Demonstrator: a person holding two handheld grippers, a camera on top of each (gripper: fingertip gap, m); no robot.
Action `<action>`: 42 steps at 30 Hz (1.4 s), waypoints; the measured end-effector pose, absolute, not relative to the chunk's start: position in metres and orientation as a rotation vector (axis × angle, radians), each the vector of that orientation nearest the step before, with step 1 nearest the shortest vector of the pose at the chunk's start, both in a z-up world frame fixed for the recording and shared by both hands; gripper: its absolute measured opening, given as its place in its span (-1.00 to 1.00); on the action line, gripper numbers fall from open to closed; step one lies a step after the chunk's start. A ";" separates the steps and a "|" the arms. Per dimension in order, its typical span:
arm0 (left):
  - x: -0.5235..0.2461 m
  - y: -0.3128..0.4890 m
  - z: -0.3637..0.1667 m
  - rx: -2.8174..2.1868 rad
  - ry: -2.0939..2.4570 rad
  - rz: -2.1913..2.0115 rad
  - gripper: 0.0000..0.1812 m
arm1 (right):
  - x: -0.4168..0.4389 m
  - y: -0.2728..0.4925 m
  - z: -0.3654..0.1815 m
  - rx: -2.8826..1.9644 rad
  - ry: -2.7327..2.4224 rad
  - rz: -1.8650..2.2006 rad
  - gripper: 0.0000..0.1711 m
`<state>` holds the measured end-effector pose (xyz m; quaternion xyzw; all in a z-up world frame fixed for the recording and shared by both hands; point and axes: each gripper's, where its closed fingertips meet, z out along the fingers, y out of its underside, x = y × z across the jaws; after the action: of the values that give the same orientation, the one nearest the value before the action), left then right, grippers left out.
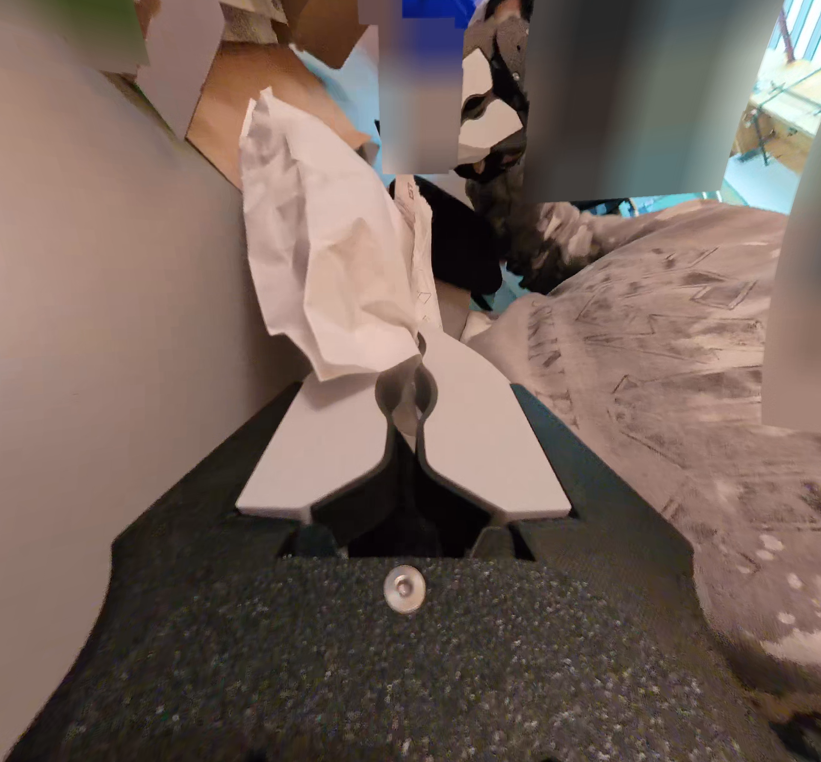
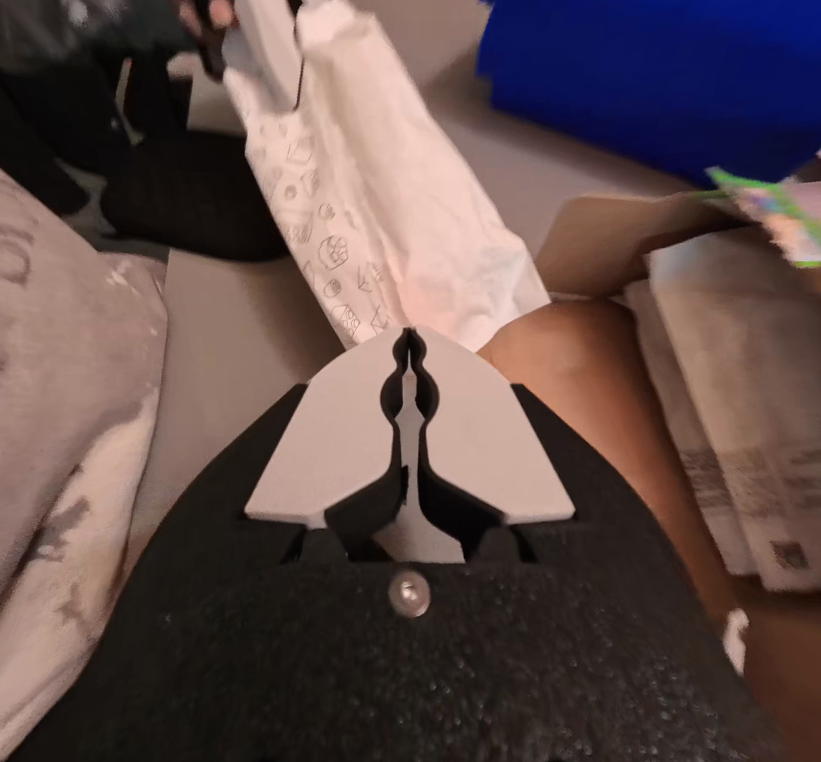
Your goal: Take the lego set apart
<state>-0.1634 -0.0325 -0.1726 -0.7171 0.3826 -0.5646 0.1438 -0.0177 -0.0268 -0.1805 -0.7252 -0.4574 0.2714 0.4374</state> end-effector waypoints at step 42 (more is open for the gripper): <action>0.035 0.043 -0.187 -1.856 0.410 -1.138 -0.99 | 0.180 0.054 -0.180 -2.001 -0.628 0.052 -0.10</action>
<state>0.0352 0.0430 -0.1870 -0.7496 0.1654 -0.4595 0.4467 0.1804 0.0541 -0.1801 -0.8269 -0.2597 0.0216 0.4984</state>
